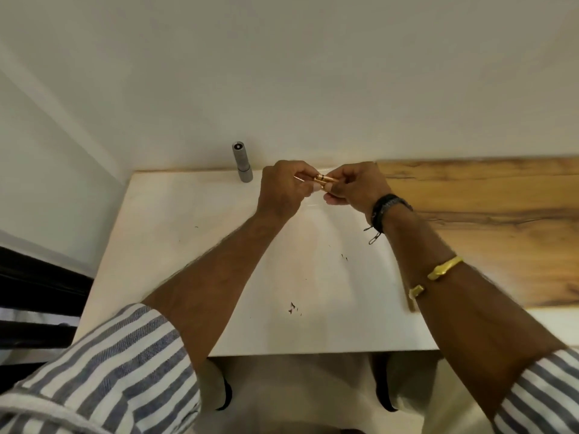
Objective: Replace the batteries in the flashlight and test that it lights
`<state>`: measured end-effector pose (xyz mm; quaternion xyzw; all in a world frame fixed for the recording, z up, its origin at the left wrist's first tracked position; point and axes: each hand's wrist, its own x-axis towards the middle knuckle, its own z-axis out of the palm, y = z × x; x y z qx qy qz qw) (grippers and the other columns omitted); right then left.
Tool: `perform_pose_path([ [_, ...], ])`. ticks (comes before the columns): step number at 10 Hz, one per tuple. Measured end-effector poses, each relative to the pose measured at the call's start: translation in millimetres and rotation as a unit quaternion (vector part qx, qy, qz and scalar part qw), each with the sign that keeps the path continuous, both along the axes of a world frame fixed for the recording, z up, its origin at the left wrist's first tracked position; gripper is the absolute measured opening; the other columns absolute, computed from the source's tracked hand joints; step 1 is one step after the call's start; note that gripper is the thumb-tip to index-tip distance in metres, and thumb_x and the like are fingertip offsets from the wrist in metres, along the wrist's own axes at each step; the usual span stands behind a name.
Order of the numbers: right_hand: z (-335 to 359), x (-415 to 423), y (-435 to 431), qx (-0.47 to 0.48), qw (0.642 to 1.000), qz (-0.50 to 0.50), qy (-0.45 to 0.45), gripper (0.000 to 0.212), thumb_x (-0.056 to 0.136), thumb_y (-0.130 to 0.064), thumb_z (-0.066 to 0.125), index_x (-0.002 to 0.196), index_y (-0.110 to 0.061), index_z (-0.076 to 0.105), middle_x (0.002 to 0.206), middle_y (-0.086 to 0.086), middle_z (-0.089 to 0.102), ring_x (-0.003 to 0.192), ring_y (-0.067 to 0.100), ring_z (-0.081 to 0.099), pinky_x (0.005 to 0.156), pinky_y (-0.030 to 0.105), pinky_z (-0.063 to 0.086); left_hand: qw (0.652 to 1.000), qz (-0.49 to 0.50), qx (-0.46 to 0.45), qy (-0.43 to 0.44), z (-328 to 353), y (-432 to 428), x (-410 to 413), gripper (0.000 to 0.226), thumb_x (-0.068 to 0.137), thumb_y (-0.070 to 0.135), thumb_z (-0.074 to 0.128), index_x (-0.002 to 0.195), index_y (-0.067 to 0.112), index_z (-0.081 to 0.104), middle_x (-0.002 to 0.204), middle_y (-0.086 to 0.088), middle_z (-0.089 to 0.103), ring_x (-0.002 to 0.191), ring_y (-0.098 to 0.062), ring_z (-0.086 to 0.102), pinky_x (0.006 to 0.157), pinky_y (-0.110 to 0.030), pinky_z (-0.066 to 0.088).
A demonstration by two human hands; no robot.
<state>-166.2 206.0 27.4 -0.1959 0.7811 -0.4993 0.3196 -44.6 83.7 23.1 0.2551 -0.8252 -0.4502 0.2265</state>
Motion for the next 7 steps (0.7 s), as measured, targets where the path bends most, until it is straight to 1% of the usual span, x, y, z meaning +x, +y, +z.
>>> perform_pose_path([
  [1, -2.1, -9.3, -21.2, 0.051, 0.998, 0.001, 0.038, 0.008, 0.086, -0.007, 0.080, 0.088, -0.015, 0.078, 0.082, 0.007, 0.078, 0.073, 0.018, 0.079, 0.079, 0.035, 0.065, 0.999, 0.043, -0.012, -0.004, -8.2, -7.2, -7.6, 0.018, 0.080, 0.012, 0.080, 0.097, 0.008, 0.079, 0.083, -0.007, 0.078, 0.072, -0.018, 0.073, 0.073, -0.036, 0.062],
  [2, -11.0, -17.3, -41.8, 0.127, 0.987, 0.020, 0.095, 0.010, 0.086, -0.009, 0.080, 0.089, -0.019, 0.078, 0.084, 0.005, 0.078, 0.075, 0.017, 0.078, 0.080, 0.035, 0.065, 0.991, 0.125, -0.024, -0.032, -23.8, -12.4, -13.7, 0.023, 0.081, 0.015, 0.080, 0.104, 0.007, 0.077, 0.095, -0.008, 0.077, 0.085, -0.020, 0.071, 0.083, -0.036, 0.059],
  [3, -23.4, -24.1, -58.6, 0.213, 0.964, 0.068, 0.144, 0.017, 0.087, -0.005, 0.075, 0.101, -0.014, 0.079, 0.097, 0.010, 0.078, 0.091, 0.026, 0.076, 0.087, 0.040, 0.063, 0.978, 0.187, -0.005, -0.089, -41.7, -19.5, -16.9, 0.034, 0.081, 0.021, 0.081, 0.111, 0.008, 0.074, 0.107, -0.009, 0.074, 0.098, -0.023, 0.068, 0.092, -0.037, 0.054],
  [4, -31.0, -26.3, -67.9, 0.245, 0.950, 0.104, 0.163, 0.019, 0.088, -0.006, 0.073, 0.104, -0.013, 0.079, 0.103, 0.012, 0.077, 0.098, 0.029, 0.074, 0.090, 0.041, 0.061, 0.971, 0.210, 0.029, -0.115, -49.3, -26.1, -19.1, 0.036, 0.082, 0.025, 0.080, 0.112, 0.007, 0.074, 0.110, -0.011, 0.075, 0.105, -0.027, 0.068, 0.097, -0.041, 0.052],
  [5, -34.0, -27.2, -73.8, 0.266, 0.938, 0.108, 0.196, 0.019, 0.085, -0.008, 0.076, 0.103, -0.013, 0.079, 0.108, 0.010, 0.076, 0.101, 0.028, 0.072, 0.091, 0.041, 0.061, 0.969, 0.218, 0.051, -0.102, -50.9, -30.4, -23.6, 0.030, 0.083, 0.022, 0.079, 0.108, 0.007, 0.076, 0.105, -0.011, 0.077, 0.104, -0.028, 0.070, 0.098, -0.041, 0.053],
  [6, -30.5, -27.5, -71.0, 0.256, 0.936, 0.063, 0.233, 0.023, 0.084, -0.007, 0.078, 0.105, -0.016, 0.076, 0.112, 0.007, 0.072, 0.100, 0.027, 0.071, 0.090, 0.039, 0.060, 0.969, 0.222, 0.061, -0.093, -46.9, -28.0, -22.4, 0.029, 0.084, 0.022, 0.078, 0.109, 0.006, 0.076, 0.108, -0.011, 0.077, 0.105, -0.026, 0.070, 0.099, -0.039, 0.053],
  [7, -31.9, -21.6, -54.9, 0.203, 0.941, -0.037, 0.267, 0.022, 0.088, -0.009, 0.074, 0.106, -0.022, 0.075, 0.110, 0.006, 0.073, 0.096, 0.025, 0.072, 0.088, 0.036, 0.060, 0.967, 0.231, 0.068, -0.084, -44.6, -23.6, -21.8, 0.025, 0.087, 0.021, 0.075, 0.105, 0.003, 0.076, 0.103, -0.013, 0.077, 0.099, -0.027, 0.071, 0.096, -0.041, 0.055],
])
